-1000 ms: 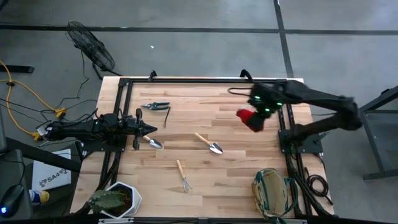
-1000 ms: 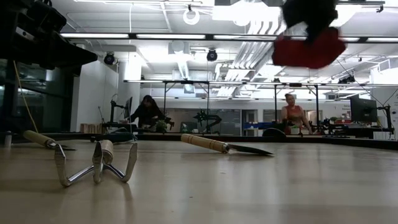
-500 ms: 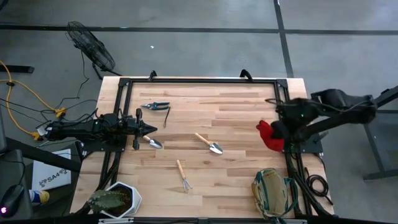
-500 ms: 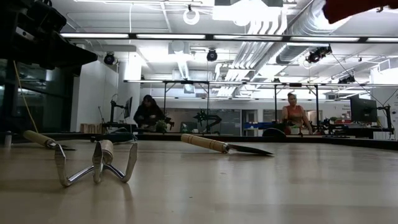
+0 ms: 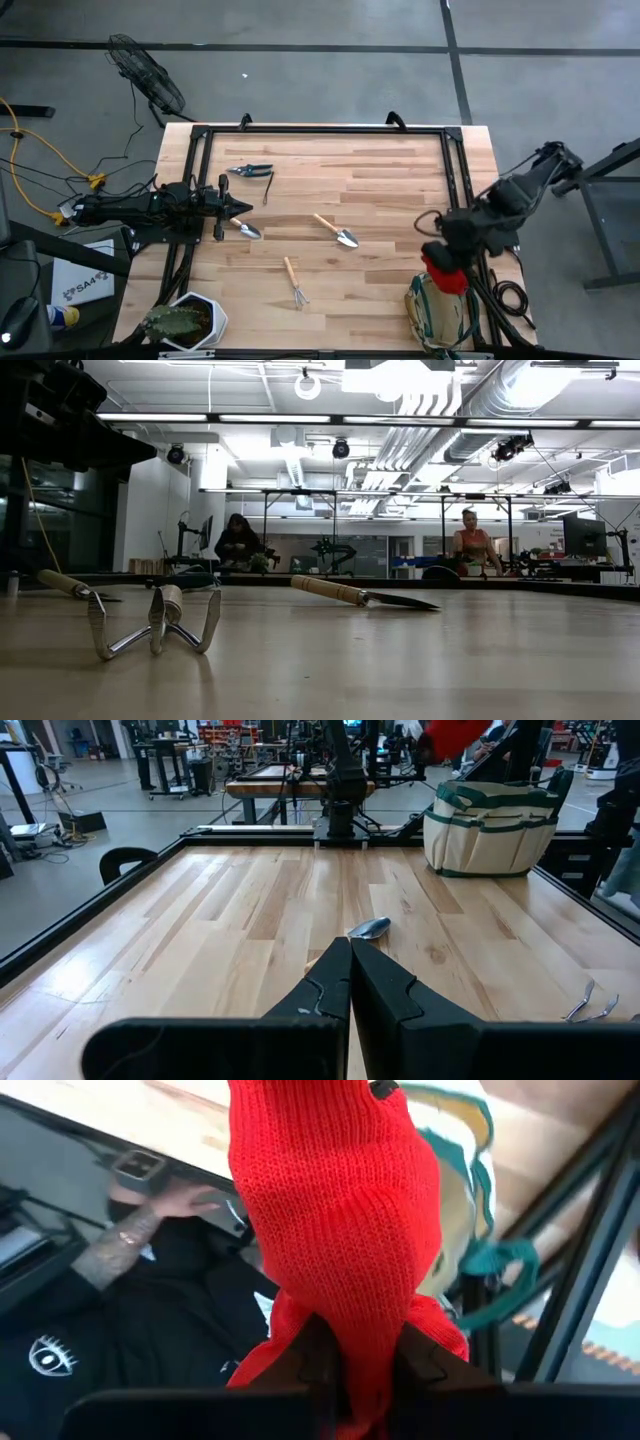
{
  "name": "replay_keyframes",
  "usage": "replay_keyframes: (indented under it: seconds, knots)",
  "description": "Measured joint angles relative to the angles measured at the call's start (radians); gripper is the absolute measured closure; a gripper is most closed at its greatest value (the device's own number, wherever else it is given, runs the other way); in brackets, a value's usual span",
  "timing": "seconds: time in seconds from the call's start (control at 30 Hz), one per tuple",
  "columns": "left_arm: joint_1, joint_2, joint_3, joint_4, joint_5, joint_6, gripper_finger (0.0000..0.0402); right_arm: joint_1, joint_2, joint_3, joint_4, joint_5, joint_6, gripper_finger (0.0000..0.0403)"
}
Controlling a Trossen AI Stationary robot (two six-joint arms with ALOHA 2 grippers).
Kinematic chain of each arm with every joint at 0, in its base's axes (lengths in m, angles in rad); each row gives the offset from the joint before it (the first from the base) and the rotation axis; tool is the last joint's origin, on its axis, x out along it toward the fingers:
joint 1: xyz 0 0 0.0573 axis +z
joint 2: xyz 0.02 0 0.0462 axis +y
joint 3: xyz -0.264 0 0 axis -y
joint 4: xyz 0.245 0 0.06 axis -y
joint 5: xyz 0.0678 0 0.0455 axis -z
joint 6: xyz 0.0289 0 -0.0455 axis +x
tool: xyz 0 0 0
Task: Pick & Place Garden tools in Gardening bag
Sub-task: Put the red gloves into the gardening bag
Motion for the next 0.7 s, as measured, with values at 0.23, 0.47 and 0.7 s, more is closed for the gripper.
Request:
replay_keyframes:
  seconds: [0.23, 0.47, 0.7]
  knots:
    - [0.000, 0.000, 0.000, 0.000, 0.000, 0.000, 0.0400, 0.117, 0.026, 0.000, 0.032, 0.003, 0.181, 0.0373]
    - [0.000, 0.000, 0.000, 0.000, 0.000, 0.000, 0.0400, 0.205, 0.047, 0.000, 0.062, 0.002, 0.306, 0.0374]
    - [0.000, 0.000, 0.000, 0.000, 0.000, 0.000, 0.0400, 0.245, 0.111, 0.000, 0.117, -0.012, 0.348, 0.0372]
